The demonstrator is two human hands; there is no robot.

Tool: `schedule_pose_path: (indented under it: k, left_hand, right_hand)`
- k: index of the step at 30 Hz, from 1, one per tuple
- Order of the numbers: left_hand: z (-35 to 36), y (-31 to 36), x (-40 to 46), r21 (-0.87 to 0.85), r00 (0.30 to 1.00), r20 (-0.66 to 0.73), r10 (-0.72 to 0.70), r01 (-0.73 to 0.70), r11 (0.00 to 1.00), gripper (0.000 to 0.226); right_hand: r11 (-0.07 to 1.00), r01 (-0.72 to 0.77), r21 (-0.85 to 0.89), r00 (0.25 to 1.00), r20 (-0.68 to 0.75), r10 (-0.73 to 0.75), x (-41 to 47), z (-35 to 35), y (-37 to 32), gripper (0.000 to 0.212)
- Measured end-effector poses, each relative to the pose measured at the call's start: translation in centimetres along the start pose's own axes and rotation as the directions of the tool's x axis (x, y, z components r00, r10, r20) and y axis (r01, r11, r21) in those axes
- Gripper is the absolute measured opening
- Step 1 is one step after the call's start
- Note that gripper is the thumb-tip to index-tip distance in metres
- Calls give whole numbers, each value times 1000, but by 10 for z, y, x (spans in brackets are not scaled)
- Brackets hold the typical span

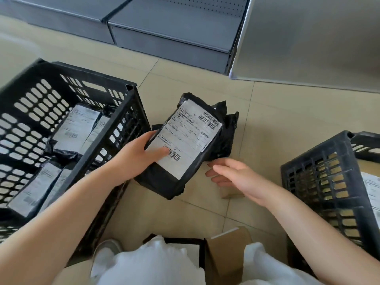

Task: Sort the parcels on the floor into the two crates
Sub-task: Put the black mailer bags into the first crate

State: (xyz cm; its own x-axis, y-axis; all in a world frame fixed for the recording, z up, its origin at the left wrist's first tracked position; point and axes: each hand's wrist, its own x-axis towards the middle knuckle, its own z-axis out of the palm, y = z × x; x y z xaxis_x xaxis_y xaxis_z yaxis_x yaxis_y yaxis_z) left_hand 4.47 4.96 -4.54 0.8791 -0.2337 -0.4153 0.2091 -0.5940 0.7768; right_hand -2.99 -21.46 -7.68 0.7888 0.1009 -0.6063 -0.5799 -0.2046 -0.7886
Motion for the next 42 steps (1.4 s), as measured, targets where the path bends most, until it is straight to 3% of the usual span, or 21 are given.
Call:
schedule_pose_path:
  k: [4,7,10,15,21,24,28,29,36,39,42]
  left_hand:
    - [-44,-9,-15,-112,999,-50,-16,10,994,41]
    - [-71,-16,-28,-266,992,-122,-43,9,964,25]
    - [-97,-24,-36,-329,972,-213,-102,27,944,41]
    - [-140,-45,-37,-315,923,-357,-145,27,949,41]
    - [-186,-79,-36,-389,933,-341,-118,-26,921,87]
    - [-204,-100,-33,-424,921,-352,-169,4,906,85]
    - [-220,-129,-27,-383,898,-335,-284,146,912,39]
    - [-222,-137,-25,-342,889,-342,-306,185,921,37]
    - [-247,-194,-20,69,788,-464,-405,488,870,47]
    - [-255,-213,-18,112,757,-505,-416,535,837,45]
    - [-274,-241,-14,207,720,-520,-460,629,750,67]
  right_hand:
    - [967,75,-243,995,81,-57,10,21,-37,25]
    - [886,134,-445,988,132,-83,23,43,-56,28]
    - [790,201,-579,973,210,-94,31,72,-76,39]
    - [582,420,-696,907,338,-251,42,117,-121,50]
    - [365,576,-731,799,408,-442,59,154,-152,63]
    - [300,617,-727,760,453,-466,70,184,-152,67]
    - [231,583,-778,794,486,-367,80,218,-131,59]
    - [198,561,-804,804,473,-361,81,223,-126,58]
    - [173,515,-840,822,426,-377,78,228,-127,67]
    - [142,504,-852,820,421,-387,76,229,-124,77]
    - [174,489,-855,829,393,-398,76,231,-125,79]
